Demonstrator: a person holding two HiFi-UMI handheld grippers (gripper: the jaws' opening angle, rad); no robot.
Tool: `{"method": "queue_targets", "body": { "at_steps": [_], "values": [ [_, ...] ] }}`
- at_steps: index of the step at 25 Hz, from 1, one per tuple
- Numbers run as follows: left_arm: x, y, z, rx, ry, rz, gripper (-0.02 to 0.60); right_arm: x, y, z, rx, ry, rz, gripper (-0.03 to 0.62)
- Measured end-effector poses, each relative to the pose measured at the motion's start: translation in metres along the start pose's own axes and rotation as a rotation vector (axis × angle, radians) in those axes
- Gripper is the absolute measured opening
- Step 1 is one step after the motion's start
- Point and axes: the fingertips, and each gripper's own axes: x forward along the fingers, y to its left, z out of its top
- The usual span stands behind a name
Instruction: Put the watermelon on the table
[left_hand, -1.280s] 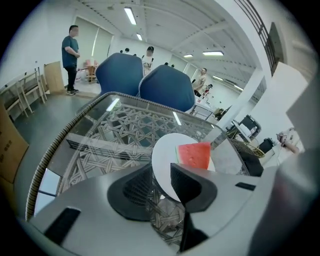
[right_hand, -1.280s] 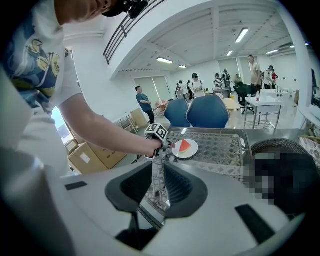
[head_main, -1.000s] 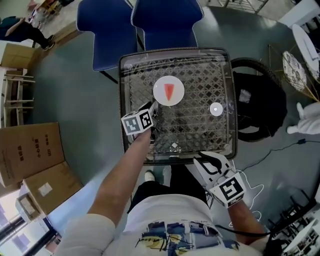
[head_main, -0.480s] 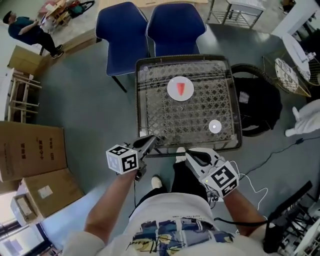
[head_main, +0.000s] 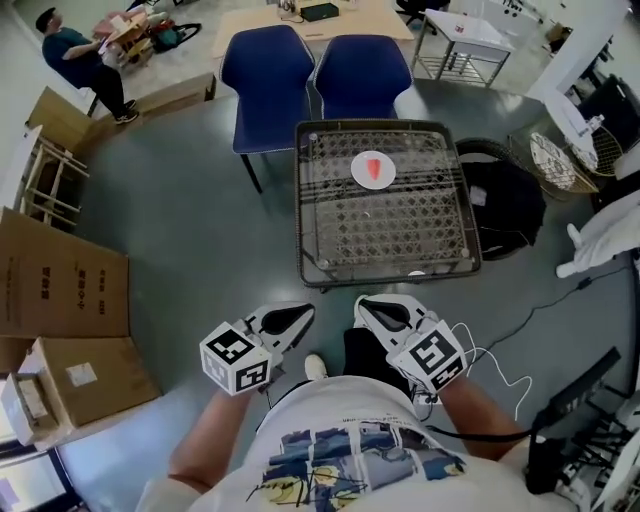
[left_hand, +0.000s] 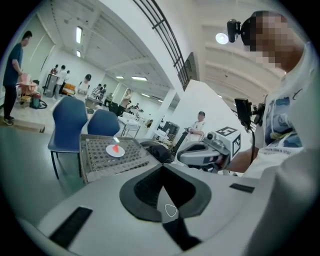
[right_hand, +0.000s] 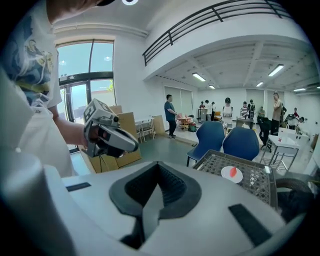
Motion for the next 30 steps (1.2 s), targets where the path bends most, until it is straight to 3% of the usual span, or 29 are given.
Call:
{"method": "queue_targets", "body": {
  "at_steps": [6,16,25,30],
  "values": [
    [-0.051,-0.041,0.000,0.056,-0.052,-0.032,0.009,-0.008,0.057,0.002,-0.102,0.030,-0.017,0.011],
    [-0.099,-0.065,-0.011,0.107,-0.081,-0.041,0.009,-0.012,0.122,0.016,-0.132,0.003,0.001,0.011],
    [-0.119,-0.074,-0.014,0.082,-0.119,-0.023,0.009,-0.007,0.144,0.026,-0.170,0.011,0.049,0.011],
    [-0.117,-0.072,-0.015,0.082,-0.100,-0.034,0.009,-0.003,0.141,0.027,-0.191,0.036,0.046,0.011]
  ]
}}
